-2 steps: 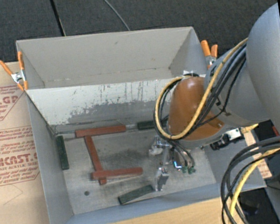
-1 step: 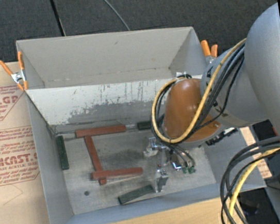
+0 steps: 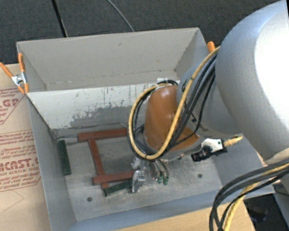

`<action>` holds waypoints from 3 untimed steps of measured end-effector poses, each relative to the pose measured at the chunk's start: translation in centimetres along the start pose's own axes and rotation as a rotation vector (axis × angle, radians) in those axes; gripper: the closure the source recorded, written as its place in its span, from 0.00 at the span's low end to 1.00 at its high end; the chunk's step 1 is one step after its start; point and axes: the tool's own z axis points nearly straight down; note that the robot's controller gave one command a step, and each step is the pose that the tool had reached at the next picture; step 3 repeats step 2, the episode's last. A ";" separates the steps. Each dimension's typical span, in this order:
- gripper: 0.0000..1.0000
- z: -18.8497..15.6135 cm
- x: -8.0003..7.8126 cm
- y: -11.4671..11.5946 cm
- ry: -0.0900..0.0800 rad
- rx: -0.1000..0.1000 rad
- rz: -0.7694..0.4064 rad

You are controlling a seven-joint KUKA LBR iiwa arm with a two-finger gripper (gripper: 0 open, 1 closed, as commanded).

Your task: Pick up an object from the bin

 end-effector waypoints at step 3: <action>1.00 -18.4 0.4 -2.2 0.016 0.004 0.036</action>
Offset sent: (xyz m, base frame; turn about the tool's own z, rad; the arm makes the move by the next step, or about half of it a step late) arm -0.0143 -0.0211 0.1813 0.0362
